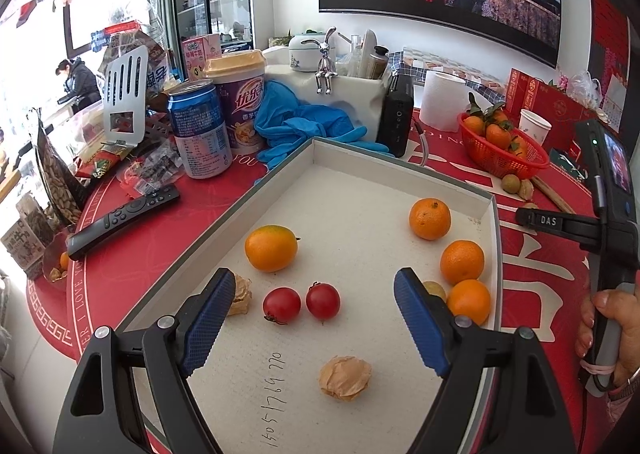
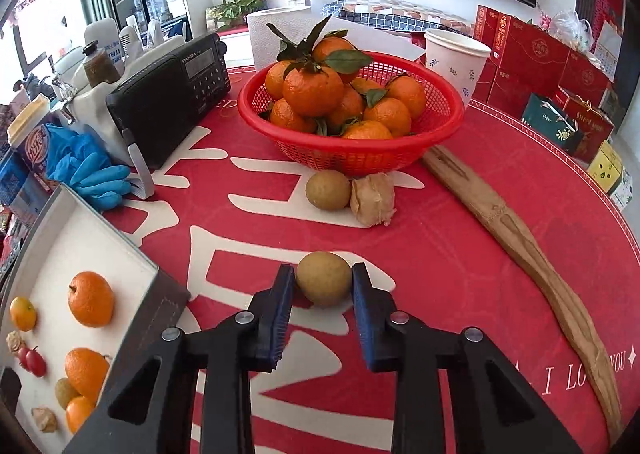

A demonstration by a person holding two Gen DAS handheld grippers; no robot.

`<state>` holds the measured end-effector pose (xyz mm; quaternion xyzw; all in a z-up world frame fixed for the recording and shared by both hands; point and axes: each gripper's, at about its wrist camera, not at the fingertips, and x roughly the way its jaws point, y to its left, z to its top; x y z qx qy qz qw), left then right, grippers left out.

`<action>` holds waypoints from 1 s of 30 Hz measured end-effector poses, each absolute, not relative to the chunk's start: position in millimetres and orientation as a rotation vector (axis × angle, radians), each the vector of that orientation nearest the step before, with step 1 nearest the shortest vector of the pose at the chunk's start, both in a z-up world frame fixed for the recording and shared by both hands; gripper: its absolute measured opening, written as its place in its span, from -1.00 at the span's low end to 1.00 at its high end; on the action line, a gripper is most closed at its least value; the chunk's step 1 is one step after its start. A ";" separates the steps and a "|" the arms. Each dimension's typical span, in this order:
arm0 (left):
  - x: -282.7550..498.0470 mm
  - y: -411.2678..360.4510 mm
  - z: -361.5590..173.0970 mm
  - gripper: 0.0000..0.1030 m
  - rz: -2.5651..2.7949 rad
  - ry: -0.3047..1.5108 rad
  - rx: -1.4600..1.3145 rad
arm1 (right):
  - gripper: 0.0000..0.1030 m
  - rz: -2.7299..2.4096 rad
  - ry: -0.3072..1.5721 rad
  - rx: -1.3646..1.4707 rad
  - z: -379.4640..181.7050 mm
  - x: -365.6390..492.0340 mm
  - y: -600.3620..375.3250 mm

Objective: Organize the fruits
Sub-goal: 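Move both tools back to the table, right tool toward a brown kiwi, then grasp a papery husk fruit by the basket with the left tool while the right tool holds the kiwi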

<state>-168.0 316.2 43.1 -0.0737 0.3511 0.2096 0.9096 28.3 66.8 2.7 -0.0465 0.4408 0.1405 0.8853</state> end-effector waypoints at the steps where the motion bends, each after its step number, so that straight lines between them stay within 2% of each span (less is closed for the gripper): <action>1: -168.6 314.7 43.5 0.64 0.428 0.720 -0.148 | -0.41 0.298 0.921 -0.095 3.0 22.5 60.9; 9: -174.2 283.8 75.2 0.64 0.309 0.619 -0.117 | -0.41 0.295 0.950 -0.071 4.4 -35.4 -14.0; 14: -124.8 224.8 91.6 0.64 0.059 0.743 -0.101 | -0.41 0.282 0.946 -0.026 5.5 -45.2 -53.7; 20: -38.2 162.5 75.7 0.63 0.020 0.842 -0.060 | -0.41 0.301 0.955 -0.008 6.7 -48.1 -72.4; 22: -12.5 150.5 62.3 0.54 0.017 0.889 -0.080 | -0.41 0.314 0.958 0.001 7.0 -49.6 -76.1; 24: 11.7 140.3 44.8 0.29 0.001 0.954 -0.104 | -0.41 0.325 0.963 0.014 6.6 -50.9 -80.1; 26: 32.5 133.9 27.4 0.15 0.003 1.015 -0.130 | -0.40 0.337 0.971 0.033 6.7 -51.1 -83.7; 28: 49.9 133.2 11.5 0.10 0.024 1.063 -0.176 | -0.40 0.346 0.979 0.050 6.8 -51.3 -86.9; 30: 58.5 127.4 13.4 0.09 0.060 1.001 -0.144 | -0.40 0.355 0.984 0.061 7.3 -51.9 -89.7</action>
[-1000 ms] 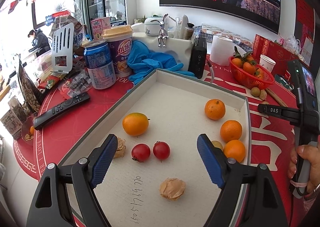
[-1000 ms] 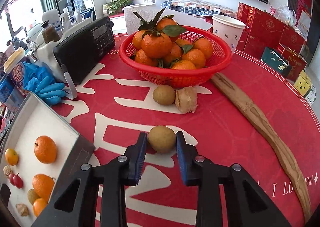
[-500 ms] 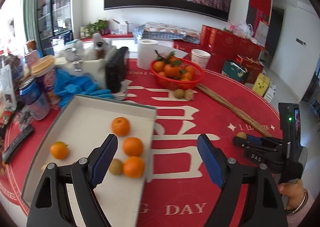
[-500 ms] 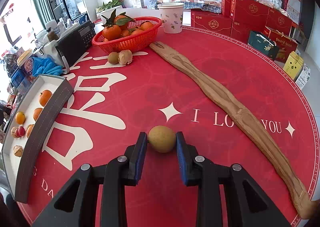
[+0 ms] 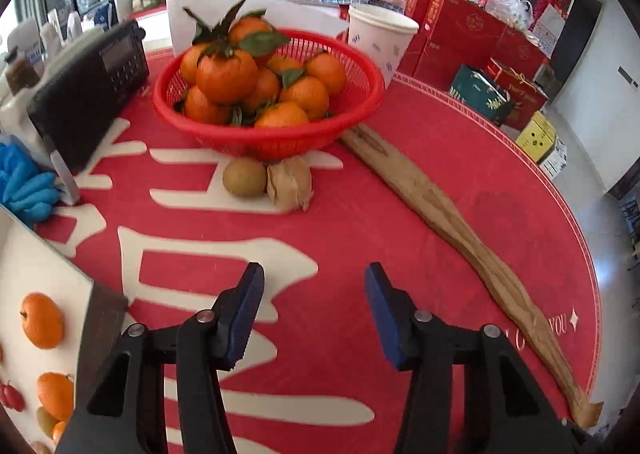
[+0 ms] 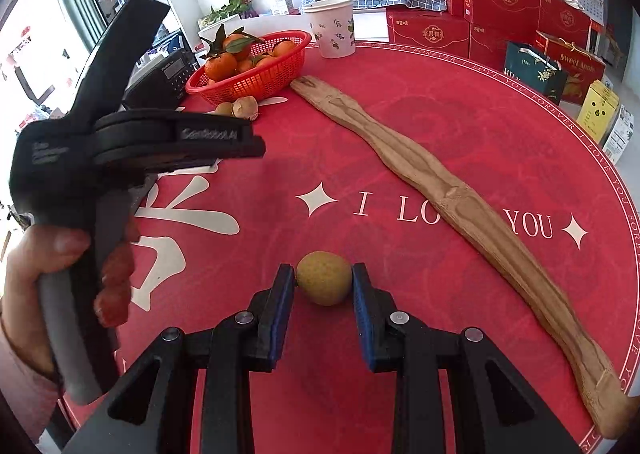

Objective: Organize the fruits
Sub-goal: 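Grasp a papery husk fruit by the basket with the left tool while the right tool holds the kiwi, then set the husk fruit and kiwi on the table, opening both tools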

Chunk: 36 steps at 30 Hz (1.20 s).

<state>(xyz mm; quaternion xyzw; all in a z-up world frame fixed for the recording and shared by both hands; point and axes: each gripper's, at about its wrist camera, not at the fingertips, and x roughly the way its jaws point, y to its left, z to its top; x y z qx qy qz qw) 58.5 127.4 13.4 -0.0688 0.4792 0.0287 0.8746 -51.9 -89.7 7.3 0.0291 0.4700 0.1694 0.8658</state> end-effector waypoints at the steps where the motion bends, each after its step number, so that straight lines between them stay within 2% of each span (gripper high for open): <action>1: 64.4 123.7 11.5 0.09 0.064 1.007 -0.128 | -0.40 0.359 0.987 0.064 7.4 -52.0 -90.5; 10: 93.1 119.9 -1.0 0.15 0.189 0.913 -0.100 | -0.40 0.377 1.008 0.118 7.3 -49.7 -98.5; 11: 94.7 121.2 -1.1 0.08 0.197 0.908 -0.104 | -0.40 0.376 1.007 0.116 7.1 -49.8 -98.3; 12: 93.7 122.7 -0.5 -0.25 0.208 0.900 -0.101 | -0.40 0.375 1.006 0.113 7.0 -49.8 -97.5; 13: 92.2 123.6 -0.1 -0.49 0.202 0.896 -0.095 | -0.40 0.373 1.004 0.107 6.9 -49.7 -96.5; 14: 88.7 124.9 0.1 -0.52 0.185 0.901 -0.085 | -0.40 0.371 1.002 0.100 6.9 -49.7 -95.3; 18: 48.6 132.7 4.2 -0.52 0.157 0.924 -0.040 | -0.40 0.359 0.996 0.072 6.8 -50.0 -91.3; 25: -74.7 155.3 9.0 -0.48 0.097 0.939 -0.040 | -0.41 0.356 0.985 0.017 6.7 -56.2 -78.1; 26: -86.4 158.5 8.9 -0.45 0.098 0.931 -0.039 | -0.41 0.357 0.982 0.005 6.8 -58.3 -75.3; 28: -97.2 158.1 6.9 -0.17 0.095 0.919 -0.020 | -0.41 0.359 0.974 -0.023 6.6 -63.1 -68.4; 29: -99.5 160.2 6.1 0.26 0.097 0.912 -0.008 | -0.41 0.357 0.968 -0.045 6.4 -65.5 -64.3; 30: -101.8 161.5 4.8 0.55 0.105 0.905 0.005 | -0.41 0.354 0.961 -0.062 5.8 -66.4 -61.2; 34: -94.7 162.0 2.4 0.62 0.077 0.913 0.011 | -0.40 0.336 0.933 -0.116 3.7 -70.4 -53.4; 35: -93.0 160.0 1.1 0.67 0.083 0.914 0.024 | -0.28 0.335 0.931 -0.120 3.7 -70.8 -53.3; 36: -91.3 159.1 0.4 0.74 0.082 0.917 0.020 | 0.27 0.329 0.933 -0.121 3.4 -70.1 -54.2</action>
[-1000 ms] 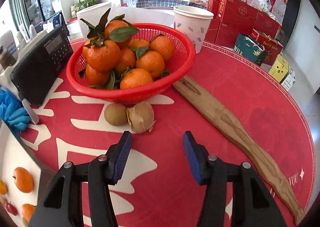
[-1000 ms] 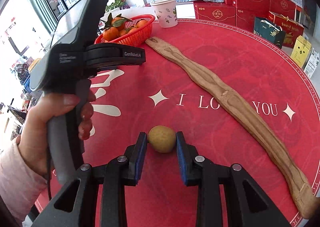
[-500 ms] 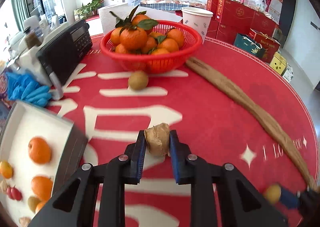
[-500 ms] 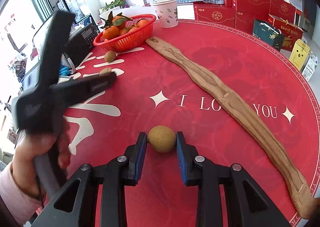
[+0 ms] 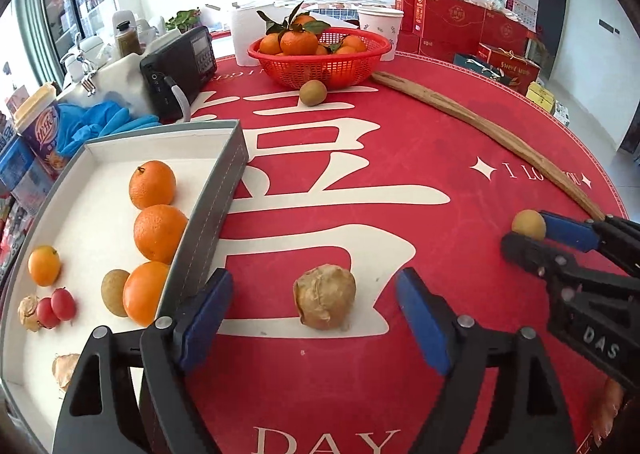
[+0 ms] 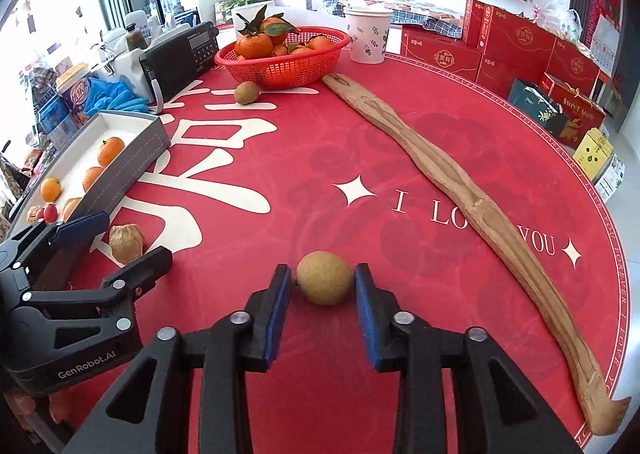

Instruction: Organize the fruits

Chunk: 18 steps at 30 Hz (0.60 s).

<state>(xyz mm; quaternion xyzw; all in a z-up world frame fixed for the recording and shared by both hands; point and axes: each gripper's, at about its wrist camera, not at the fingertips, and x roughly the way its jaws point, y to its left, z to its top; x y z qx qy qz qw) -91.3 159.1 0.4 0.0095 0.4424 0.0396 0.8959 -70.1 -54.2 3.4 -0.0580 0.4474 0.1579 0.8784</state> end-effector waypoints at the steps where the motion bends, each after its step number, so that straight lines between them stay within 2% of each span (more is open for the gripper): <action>1: -89.1 157.7 -0.1 0.77 0.087 0.920 0.018 | 0.55 0.315 0.936 -0.120 2.7 -69.0 -55.7; 3: -86.2 157.0 -1.9 0.93 0.090 0.928 0.026 | 0.62 0.282 0.928 -0.116 2.9 -67.5 -61.1; 5: -84.5 158.3 -3.0 0.98 0.094 0.936 0.024 | 0.63 0.279 0.954 -0.086 0.0 -62.8 -66.8; 8: -85.0 158.5 -2.3 0.99 0.089 0.936 0.028 | 0.68 0.243 0.952 -0.110 -1.3 -60.4 -65.9; 10: -85.5 158.2 -0.9 0.99 0.088 0.936 0.026 | 0.79 0.203 0.952 -0.138 -2.3 -59.0 -63.2; 12: -85.7 158.9 -0.9 0.99 0.088 0.936 0.024 | 0.99 0.179 0.974 -0.118 -3.8 -54.1 -67.5; 18: -85.2 158.3 -1.4 0.99 0.088 0.937 0.030 | 0.99 0.178 0.977 -0.115 -3.7 -53.0 -71.8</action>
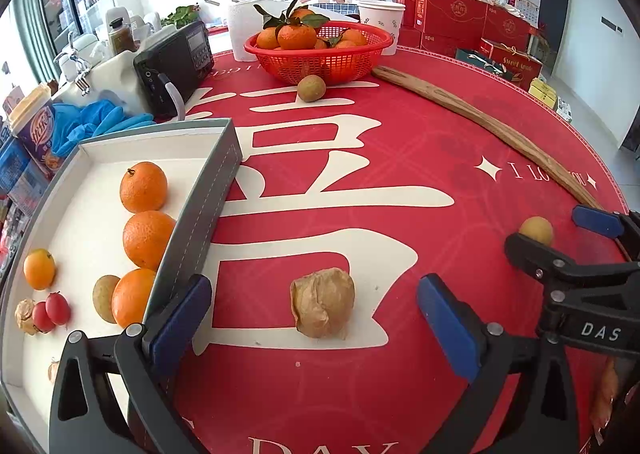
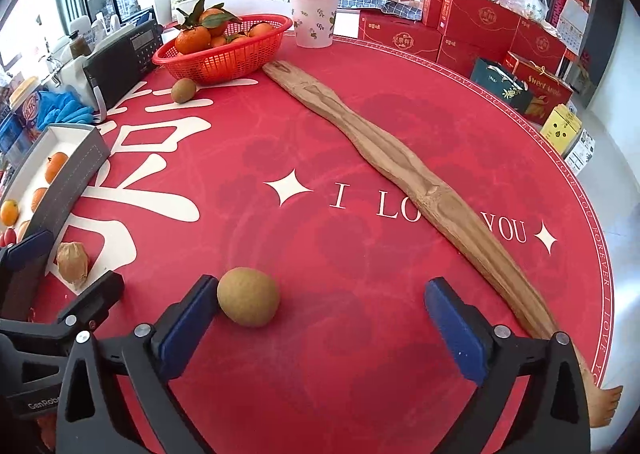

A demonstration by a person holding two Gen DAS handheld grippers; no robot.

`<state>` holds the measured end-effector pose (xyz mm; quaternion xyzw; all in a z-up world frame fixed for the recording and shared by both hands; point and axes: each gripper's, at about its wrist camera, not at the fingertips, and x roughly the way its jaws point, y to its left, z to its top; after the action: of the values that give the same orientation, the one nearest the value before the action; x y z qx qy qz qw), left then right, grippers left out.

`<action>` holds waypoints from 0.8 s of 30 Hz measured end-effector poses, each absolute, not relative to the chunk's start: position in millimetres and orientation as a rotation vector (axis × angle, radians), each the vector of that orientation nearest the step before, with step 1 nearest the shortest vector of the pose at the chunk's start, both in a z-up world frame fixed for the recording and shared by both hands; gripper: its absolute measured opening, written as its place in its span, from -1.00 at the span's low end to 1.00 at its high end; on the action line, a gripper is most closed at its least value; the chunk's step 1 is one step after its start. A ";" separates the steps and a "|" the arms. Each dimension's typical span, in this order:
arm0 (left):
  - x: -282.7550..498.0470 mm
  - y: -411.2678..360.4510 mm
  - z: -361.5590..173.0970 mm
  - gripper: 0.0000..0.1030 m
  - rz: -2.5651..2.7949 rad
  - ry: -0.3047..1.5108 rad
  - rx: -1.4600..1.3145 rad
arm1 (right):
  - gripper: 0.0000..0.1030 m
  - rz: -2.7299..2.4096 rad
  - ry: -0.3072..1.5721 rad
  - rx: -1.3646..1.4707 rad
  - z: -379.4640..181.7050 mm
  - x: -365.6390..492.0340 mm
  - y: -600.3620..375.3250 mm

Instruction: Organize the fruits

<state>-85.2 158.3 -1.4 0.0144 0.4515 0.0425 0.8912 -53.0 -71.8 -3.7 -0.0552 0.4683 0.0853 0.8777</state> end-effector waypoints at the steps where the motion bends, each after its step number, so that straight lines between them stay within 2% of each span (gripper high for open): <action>1: -85.2 158.4 -1.3 0.99 0.088 0.937 0.030 | 0.99 0.179 0.975 -0.115 -3.5 -53.3 -72.3; 24: -85.2 158.2 -1.7 0.99 0.088 0.937 0.029 | 0.99 0.180 0.969 -0.116 -4.1 -52.7 -72.2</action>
<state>-85.2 158.2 -1.7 0.0141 0.4514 0.0423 0.8912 -52.7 -72.2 -4.1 -0.0557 0.4649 0.0866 0.8794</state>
